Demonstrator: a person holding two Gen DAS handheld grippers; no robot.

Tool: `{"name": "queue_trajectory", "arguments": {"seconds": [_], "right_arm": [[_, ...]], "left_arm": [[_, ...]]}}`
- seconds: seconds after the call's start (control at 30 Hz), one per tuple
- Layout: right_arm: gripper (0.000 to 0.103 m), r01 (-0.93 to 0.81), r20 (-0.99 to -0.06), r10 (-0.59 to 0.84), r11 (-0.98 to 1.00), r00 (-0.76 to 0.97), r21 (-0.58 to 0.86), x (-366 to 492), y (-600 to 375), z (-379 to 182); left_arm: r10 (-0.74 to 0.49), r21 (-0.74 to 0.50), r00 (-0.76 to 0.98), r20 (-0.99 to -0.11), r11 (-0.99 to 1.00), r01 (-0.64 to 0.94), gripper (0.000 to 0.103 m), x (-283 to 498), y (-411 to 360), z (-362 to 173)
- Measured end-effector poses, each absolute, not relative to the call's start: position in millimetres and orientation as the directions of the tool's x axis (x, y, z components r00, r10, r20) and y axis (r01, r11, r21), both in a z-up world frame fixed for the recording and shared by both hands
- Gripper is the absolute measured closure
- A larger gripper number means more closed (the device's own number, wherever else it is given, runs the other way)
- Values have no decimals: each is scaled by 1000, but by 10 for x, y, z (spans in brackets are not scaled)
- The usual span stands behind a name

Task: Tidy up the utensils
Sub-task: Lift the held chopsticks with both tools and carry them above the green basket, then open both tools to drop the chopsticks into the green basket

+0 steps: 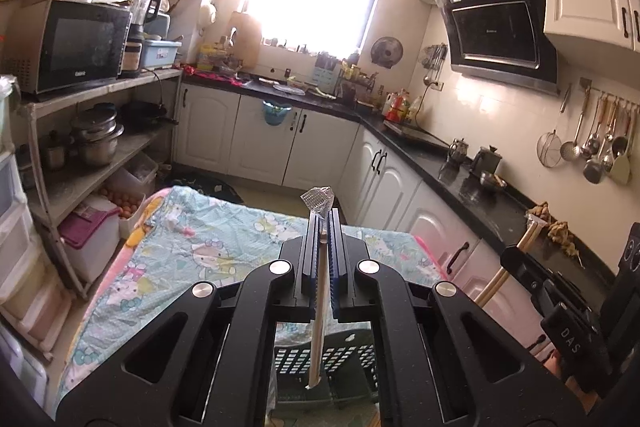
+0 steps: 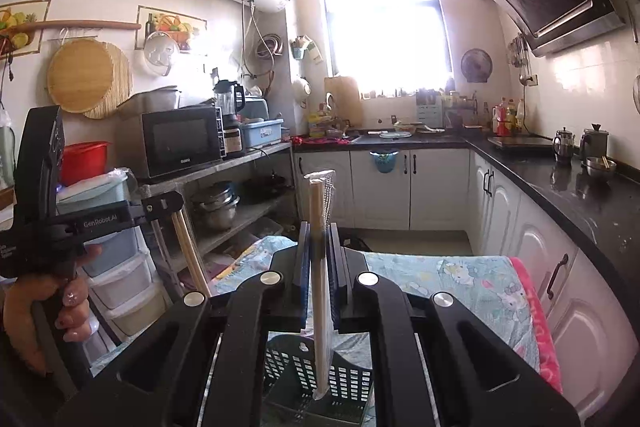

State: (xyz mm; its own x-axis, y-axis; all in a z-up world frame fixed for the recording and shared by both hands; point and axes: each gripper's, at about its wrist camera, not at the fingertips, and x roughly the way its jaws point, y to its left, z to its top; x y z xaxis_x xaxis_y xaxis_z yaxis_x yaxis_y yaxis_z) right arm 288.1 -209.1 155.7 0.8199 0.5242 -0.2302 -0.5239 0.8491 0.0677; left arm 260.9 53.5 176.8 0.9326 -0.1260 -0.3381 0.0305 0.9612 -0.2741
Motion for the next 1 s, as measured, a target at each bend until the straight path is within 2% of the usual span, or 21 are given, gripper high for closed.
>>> {"name": "queue_trajectory", "arguments": {"seconds": [0.77, 0.9, 1.0], "right_arm": [[94, -453, -341, 446, 889, 828, 65, 3132, -1996, 962], [85, -444, -351, 441, 893, 826, 79, 3148, -2019, 929], [78, -440, -353, 436, 895, 827, 76, 3130, -2020, 938]], "left_arm": [[-136, -243, 910, -393, 969, 40, 101, 2731, 392, 1166], [-145, -246, 904, -402, 968, 46, 100, 2737, 399, 1117], [-151, -252, 901, -407, 967, 48, 93, 2721, 407, 1097]]}}
